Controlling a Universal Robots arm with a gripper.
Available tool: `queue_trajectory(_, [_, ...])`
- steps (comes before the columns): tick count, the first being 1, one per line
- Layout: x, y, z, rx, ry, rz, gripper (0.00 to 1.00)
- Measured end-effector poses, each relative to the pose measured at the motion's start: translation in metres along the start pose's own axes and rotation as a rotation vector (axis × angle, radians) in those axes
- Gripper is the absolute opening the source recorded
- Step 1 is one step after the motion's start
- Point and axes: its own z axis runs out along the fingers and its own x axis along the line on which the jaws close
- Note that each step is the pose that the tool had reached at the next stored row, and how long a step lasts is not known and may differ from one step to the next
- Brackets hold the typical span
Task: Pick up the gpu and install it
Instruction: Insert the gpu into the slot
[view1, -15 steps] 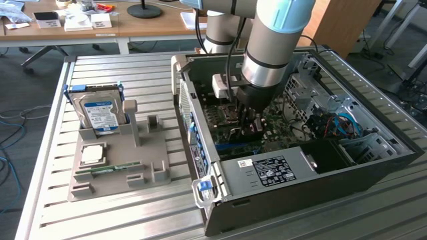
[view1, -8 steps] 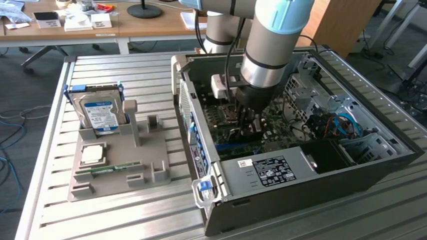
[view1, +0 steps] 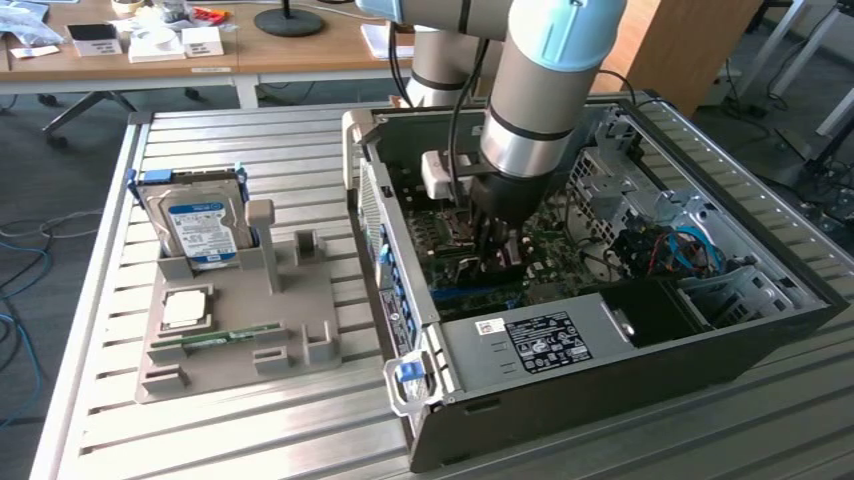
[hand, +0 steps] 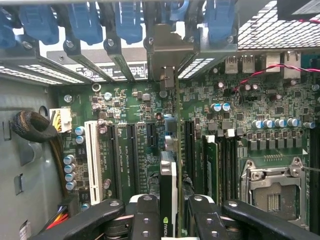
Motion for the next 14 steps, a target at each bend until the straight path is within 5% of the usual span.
queue_trajectory(12, [-0.0006, -0.0003, -0.0023, 0.0015, -0.0040, 0.000, 0.27])
queue_trajectory(14, [-0.0004, -0.0002, -0.0063, 0.0003, -0.0010, 0.000, 0.27])
